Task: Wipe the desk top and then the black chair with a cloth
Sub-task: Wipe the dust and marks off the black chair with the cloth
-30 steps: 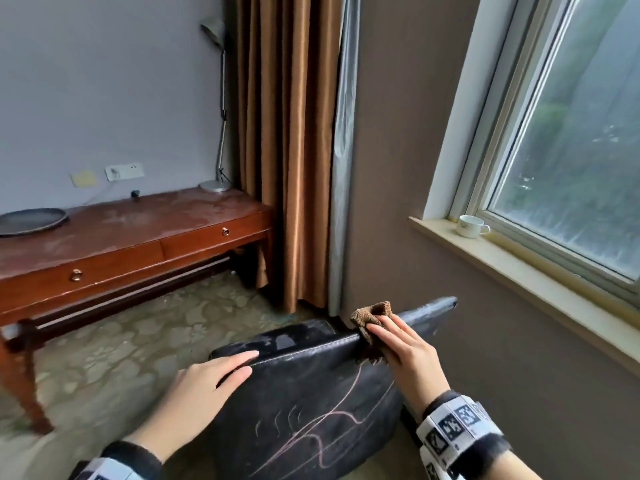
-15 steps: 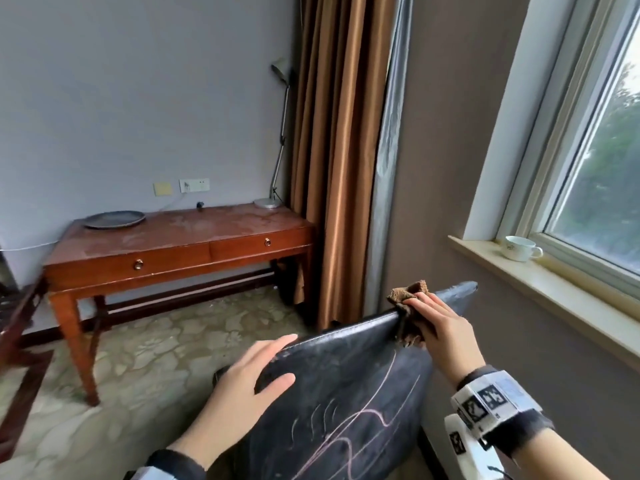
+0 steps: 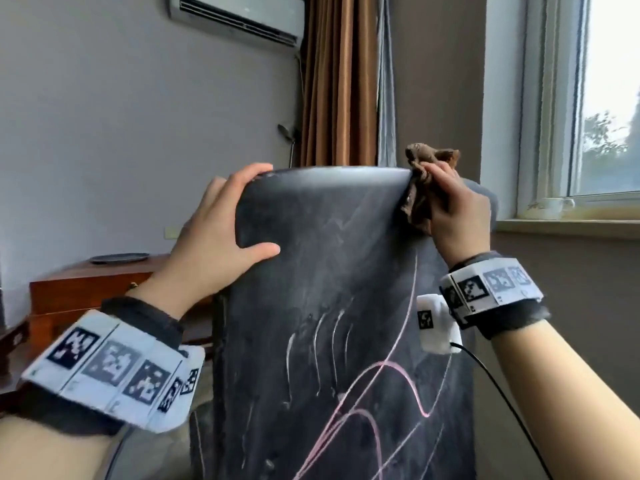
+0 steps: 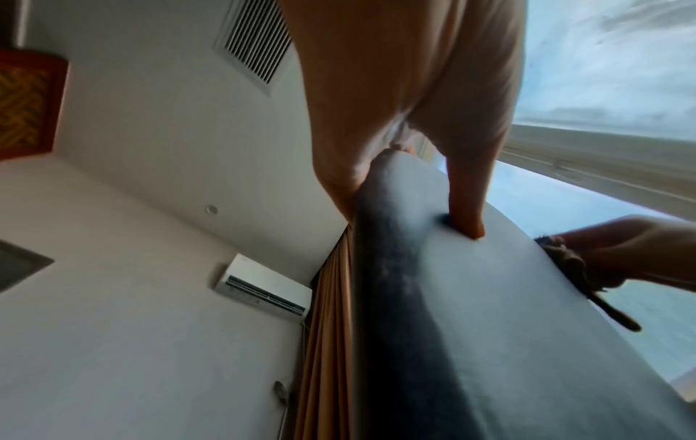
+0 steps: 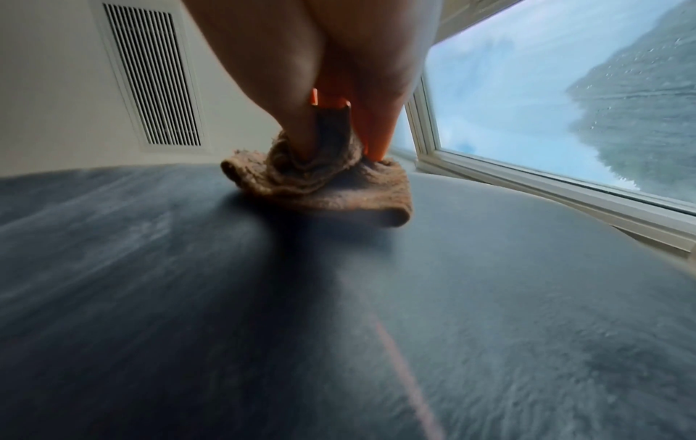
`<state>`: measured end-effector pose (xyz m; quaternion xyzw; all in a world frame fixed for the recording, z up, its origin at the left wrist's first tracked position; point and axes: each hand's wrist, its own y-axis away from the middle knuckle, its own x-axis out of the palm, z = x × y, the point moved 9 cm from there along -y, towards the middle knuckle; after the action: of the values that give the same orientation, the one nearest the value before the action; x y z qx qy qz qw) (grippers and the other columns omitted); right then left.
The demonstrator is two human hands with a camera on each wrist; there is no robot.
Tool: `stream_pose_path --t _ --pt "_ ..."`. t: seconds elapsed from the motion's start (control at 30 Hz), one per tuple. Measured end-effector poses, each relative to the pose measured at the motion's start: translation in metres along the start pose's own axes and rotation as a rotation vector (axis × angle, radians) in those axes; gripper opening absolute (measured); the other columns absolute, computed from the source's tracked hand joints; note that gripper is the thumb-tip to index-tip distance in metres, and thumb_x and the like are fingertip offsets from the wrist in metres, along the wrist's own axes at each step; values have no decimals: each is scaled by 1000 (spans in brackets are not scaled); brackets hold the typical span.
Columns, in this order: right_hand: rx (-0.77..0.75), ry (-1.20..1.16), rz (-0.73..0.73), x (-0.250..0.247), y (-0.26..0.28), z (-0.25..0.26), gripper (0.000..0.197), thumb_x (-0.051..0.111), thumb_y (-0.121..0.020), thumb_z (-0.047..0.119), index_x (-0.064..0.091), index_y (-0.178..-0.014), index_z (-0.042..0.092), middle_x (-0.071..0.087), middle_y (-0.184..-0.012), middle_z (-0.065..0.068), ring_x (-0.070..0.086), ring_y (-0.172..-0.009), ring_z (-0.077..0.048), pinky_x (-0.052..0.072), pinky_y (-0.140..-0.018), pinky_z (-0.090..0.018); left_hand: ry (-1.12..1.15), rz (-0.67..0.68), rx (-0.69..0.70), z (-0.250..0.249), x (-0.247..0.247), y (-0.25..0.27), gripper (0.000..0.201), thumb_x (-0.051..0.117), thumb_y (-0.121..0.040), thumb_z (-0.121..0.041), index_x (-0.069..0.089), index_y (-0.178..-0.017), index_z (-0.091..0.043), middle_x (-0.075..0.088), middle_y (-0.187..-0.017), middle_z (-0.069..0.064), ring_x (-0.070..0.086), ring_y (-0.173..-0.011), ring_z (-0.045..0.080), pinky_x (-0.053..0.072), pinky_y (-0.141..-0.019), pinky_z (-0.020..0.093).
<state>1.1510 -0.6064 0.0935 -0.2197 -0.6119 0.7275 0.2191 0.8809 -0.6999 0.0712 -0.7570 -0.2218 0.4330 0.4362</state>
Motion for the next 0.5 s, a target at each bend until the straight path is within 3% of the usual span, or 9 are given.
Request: stream_pose_path --t 0.07,0.13,0.2,0.27,0.33,0.4,0.5 --pt "55 31 -5 10 18 0 47 47 -90 9 49 -135 19 38 -147 0 44 -131 -20 34 -102 -23 -18 -11 35 0 2 0 89 78 -72 -19 25 -141 -41 38 -133 0 37 -118 6 29 -96 23" --pt "27 13 -16 25 47 19 51 47 -90 2 45 -138 18 33 -150 -2 37 -135 -24 37 -101 -32 27 17 42 3 8 7 98 78 -74 -15 14 -146 -39 31 -143 3 30 -128 5 24 -103 21" --pt "-106 16 -6 48 78 52 49 50 -89 2 44 -137 7 34 -148 -14 32 -136 -36 37 -103 -38 104 76 21 9 15 22 113 78 -73 -8 -1 -148 -39 18 -153 -3 21 -134 1 20 -113 26" --pt "-203 60 53 71 92 79 51 52 -88 10 41 -136 -4 32 -145 -27 30 -131 -50 27 -110 -49 131 112 -7 16 19 36 121 77 -73 -3 -11 -145 -42 10 -155 -12 18 -140 4 20 -117 33" --pt "-302 87 108 84 85 104 54 50 -87 16 40 -134 -8 31 -143 -33 30 -129 -54 19 -109 -48 95 113 -54 22 22 44 122 76 -75 -5 -16 -141 -51 14 -155 -11 25 -140 9 26 -115 36" --pt "-457 109 137 91 75 134 50 42 -89 14 40 -134 -8 31 -143 -32 27 -132 -50 19 -109 -48 53 65 -91 22 21 46 121 75 -77 -7 -17 -137 -57 21 -155 -3 32 -137 14 32 -112 37" --pt "-767 189 216 103 86 165 40 29 -97 4 45 -132 -7 37 -141 -29 29 -134 -44 23 -112 -46 38 -19 -117 24 15 47 116 75 -76 -6 -11 -139 -51 27 -153 2 32 -137 18 31 -112 36"
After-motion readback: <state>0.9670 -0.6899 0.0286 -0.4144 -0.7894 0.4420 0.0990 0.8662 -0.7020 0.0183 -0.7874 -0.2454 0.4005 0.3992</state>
